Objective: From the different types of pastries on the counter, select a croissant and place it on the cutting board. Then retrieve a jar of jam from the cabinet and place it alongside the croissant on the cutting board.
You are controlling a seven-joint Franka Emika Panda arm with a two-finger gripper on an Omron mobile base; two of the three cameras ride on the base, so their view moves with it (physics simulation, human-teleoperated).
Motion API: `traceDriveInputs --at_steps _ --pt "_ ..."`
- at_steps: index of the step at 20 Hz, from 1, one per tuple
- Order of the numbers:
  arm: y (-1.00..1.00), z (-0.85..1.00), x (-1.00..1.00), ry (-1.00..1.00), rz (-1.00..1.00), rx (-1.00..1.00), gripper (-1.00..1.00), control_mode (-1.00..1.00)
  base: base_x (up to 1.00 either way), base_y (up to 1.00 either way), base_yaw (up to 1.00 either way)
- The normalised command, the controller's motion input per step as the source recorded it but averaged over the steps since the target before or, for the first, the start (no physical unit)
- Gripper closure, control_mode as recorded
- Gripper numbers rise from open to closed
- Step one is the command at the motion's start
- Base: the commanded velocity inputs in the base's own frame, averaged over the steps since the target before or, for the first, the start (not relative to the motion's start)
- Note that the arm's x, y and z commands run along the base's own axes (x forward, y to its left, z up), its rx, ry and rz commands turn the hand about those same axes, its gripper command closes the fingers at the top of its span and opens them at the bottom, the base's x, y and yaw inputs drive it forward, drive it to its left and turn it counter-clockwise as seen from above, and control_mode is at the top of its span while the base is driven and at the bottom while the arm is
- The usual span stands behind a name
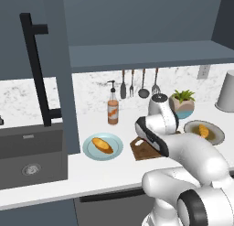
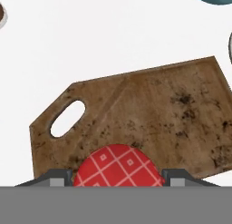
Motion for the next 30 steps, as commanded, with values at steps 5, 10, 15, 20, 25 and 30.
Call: traceDriveInputs --at_steps 5,10,15,20,25,30 --pt "0.0 -0.33 0.23 0.0 0.0 0.0 1.0 -1.0 0.0 0.0 0.0" --pt "0.0 -0.25 0.14 0.0 0.0 0.0 1.0 -1.0 0.0 0.0 0.0" --pt "0.0 -0.21 0.0 0.0 0.0 0.0 1.0 -1.0 0.0 0.0 0.0" --pt "0.0 -0.25 0.0 0.0 0.0 0.0 1.0 -1.0 0.0 0.0 0.0" --pt "0.01 -0.37 0.05 0.0 0.0 0.0 1.0 -1.0 0.0 0.0 0.0" --pt "0.0 -0.28 0.15 0.0 0.0 0.0 1.0 -1.0 0.0 0.0 0.0"
